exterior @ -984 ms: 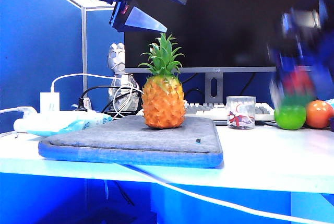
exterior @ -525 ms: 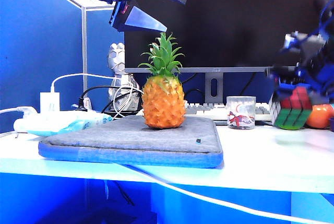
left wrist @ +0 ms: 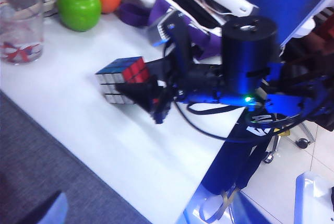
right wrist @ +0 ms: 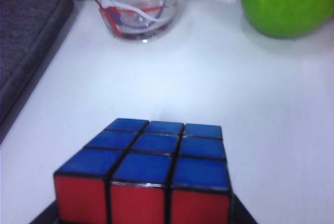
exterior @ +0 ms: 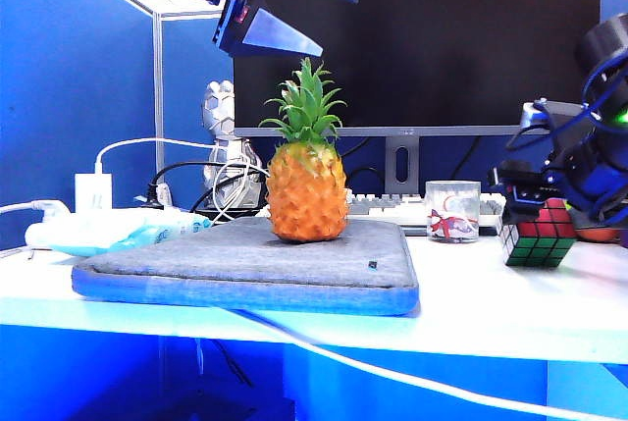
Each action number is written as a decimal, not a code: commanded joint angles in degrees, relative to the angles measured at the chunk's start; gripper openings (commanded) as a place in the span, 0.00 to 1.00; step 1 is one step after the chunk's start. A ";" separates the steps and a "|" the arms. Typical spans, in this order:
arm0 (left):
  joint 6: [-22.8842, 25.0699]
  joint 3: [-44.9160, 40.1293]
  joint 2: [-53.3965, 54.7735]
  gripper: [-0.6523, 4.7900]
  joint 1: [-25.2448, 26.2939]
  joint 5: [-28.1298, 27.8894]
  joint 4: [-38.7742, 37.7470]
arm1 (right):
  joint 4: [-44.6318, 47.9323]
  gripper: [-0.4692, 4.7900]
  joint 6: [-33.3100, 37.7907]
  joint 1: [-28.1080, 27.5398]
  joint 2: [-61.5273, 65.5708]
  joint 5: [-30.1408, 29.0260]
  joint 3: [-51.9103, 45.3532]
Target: Rotate the Rubik's Cube so that its red face is facing towards you.
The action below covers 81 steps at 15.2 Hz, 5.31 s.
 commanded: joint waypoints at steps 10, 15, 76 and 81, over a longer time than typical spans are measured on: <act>-0.44 0.02 -0.22 0.89 -0.09 0.26 0.76 | 3.93 1.00 5.05 0.09 -0.04 -2.75 0.31; 2.89 0.02 -0.26 0.89 -0.02 -0.92 0.28 | 3.96 1.00 3.76 0.04 -6.88 -1.40 1.62; 1.05 -76.85 -91.89 0.16 16.74 -24.09 22.58 | -38.49 0.11 3.69 1.29 -98.97 24.02 -40.89; 1.07 -76.85 -92.32 0.17 16.76 -24.17 16.50 | -39.19 0.11 3.69 -0.57 -98.97 24.00 -40.89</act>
